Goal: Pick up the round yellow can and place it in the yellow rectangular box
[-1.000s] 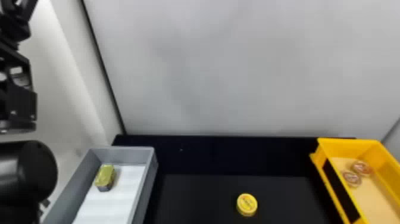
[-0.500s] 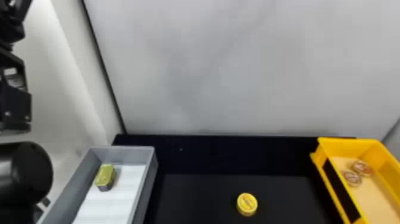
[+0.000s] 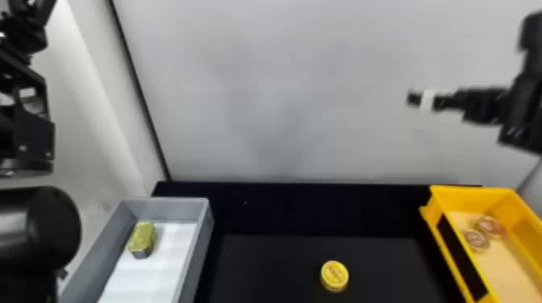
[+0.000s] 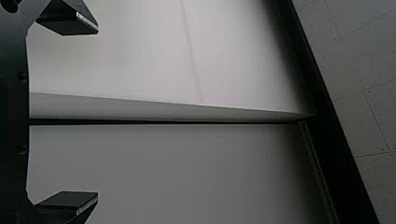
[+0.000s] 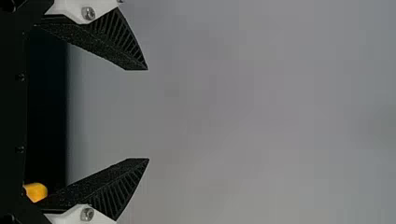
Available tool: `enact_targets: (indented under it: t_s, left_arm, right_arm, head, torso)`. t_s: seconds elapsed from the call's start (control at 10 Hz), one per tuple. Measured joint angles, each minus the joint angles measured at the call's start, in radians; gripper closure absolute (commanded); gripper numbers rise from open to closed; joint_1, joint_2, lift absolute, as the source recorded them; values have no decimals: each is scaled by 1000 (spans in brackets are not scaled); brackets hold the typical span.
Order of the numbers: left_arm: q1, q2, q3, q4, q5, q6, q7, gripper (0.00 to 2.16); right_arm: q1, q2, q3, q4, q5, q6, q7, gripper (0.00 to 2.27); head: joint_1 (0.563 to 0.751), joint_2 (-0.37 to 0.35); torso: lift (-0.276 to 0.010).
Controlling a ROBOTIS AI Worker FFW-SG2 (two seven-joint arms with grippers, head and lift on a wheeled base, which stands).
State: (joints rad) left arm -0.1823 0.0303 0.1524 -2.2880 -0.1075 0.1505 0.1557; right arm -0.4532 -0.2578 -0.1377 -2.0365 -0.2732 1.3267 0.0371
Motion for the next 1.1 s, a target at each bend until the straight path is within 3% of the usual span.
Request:
enact_targets:
  t_s: [0.4, 0.6, 1.1]
  left_arm:
    - [-6, -4, -10, 16, 1, 3, 0, 38]
    - [-6, -8, -14, 26, 4, -3, 0, 38]
    - [-6, -9, -14, 37, 8, -11, -1, 38]
  right_arm:
    - [46, 5, 151, 346, -29, -151, 143, 78]
    - [58, 14, 242, 453, 28, -192, 240, 67]
    - [88, 100, 289, 621, 414, -256, 566, 67]
  head:
    - [636, 31]
    - [636, 31]
    - [636, 31]
  torso:
    - [-1]
    - [-1]
    - [-1]
